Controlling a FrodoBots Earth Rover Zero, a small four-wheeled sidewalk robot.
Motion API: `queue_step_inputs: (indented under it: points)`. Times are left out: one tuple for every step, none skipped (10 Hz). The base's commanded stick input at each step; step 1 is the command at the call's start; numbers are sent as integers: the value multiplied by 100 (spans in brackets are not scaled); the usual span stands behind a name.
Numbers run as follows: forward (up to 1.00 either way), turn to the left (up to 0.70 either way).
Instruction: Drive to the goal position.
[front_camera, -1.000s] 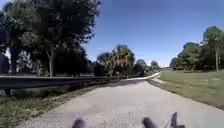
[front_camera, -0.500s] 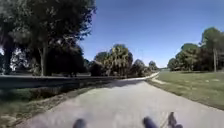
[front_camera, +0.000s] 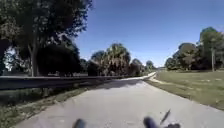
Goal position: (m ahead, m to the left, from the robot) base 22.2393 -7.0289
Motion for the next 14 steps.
queue_step_inputs:
  points:
    - [70, 0]
    - [70, 0]
    - [70, 0]
    - [70, 0]
    - [70, 0]
    - [70, 0]
    - [70, 0]
    - [70, 0]
    - [70, 0]
    - [70, 0]
    - [70, 0]
    - [70, 0]
    - [70, 0]
    - [70, 25]
